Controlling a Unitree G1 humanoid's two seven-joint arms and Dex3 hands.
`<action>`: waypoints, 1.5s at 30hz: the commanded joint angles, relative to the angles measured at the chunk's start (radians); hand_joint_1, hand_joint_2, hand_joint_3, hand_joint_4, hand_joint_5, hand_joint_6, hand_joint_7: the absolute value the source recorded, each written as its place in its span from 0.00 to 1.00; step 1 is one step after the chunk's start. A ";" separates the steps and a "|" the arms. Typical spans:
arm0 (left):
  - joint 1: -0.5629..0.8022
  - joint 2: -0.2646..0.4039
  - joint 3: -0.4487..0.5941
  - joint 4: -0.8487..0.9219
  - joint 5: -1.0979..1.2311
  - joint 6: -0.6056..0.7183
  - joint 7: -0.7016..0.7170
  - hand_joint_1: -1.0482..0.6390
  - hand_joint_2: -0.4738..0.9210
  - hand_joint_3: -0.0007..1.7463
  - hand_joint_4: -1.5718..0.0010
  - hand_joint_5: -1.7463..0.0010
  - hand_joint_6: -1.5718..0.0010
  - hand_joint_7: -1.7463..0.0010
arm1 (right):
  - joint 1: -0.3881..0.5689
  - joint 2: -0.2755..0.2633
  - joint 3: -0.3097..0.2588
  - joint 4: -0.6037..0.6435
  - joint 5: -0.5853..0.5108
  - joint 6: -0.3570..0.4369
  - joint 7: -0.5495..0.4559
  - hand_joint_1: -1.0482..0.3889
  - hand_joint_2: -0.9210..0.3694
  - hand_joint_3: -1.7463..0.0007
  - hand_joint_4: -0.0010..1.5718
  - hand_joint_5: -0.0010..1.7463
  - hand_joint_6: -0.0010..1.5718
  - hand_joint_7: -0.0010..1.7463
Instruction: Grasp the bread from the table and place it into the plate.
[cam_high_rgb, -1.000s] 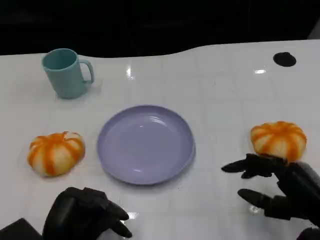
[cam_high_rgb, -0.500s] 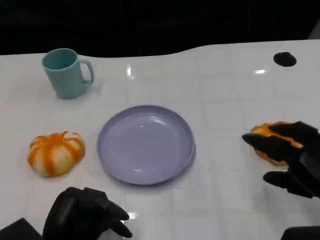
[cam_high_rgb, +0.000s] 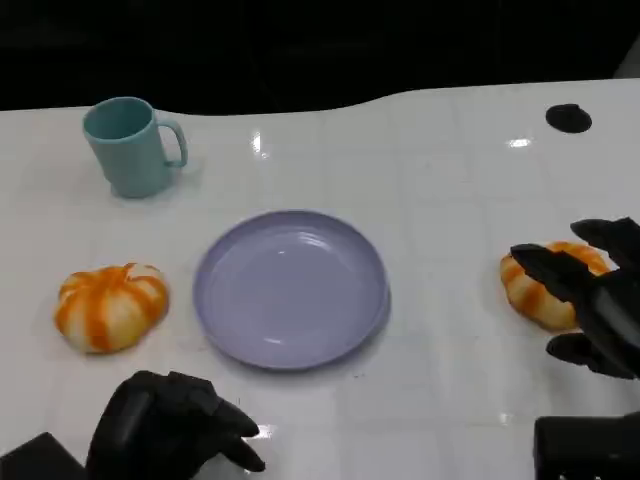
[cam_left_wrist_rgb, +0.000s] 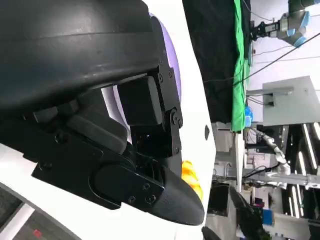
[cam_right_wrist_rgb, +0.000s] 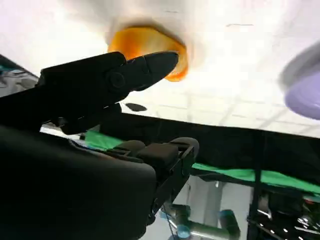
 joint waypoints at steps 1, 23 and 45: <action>-0.001 0.013 0.007 0.008 -0.008 -0.004 -0.003 0.00 0.98 0.00 0.02 0.72 0.00 0.86 | -0.062 -0.014 0.040 0.068 -0.015 0.036 0.000 0.37 0.07 1.00 0.04 0.31 0.26 0.01; 0.013 0.014 0.005 -0.007 -0.010 0.002 -0.001 0.00 0.97 0.00 0.02 0.72 0.00 0.86 | -0.346 0.054 0.256 0.581 -0.016 0.175 -0.099 0.44 0.11 1.00 0.23 0.07 0.29 0.00; 0.013 0.012 0.006 -0.010 -0.014 0.005 -0.004 0.00 0.98 0.00 0.02 0.72 0.00 0.85 | -0.419 0.040 0.287 0.821 0.133 -0.104 -0.459 0.69 0.11 1.00 0.54 0.97 0.68 0.49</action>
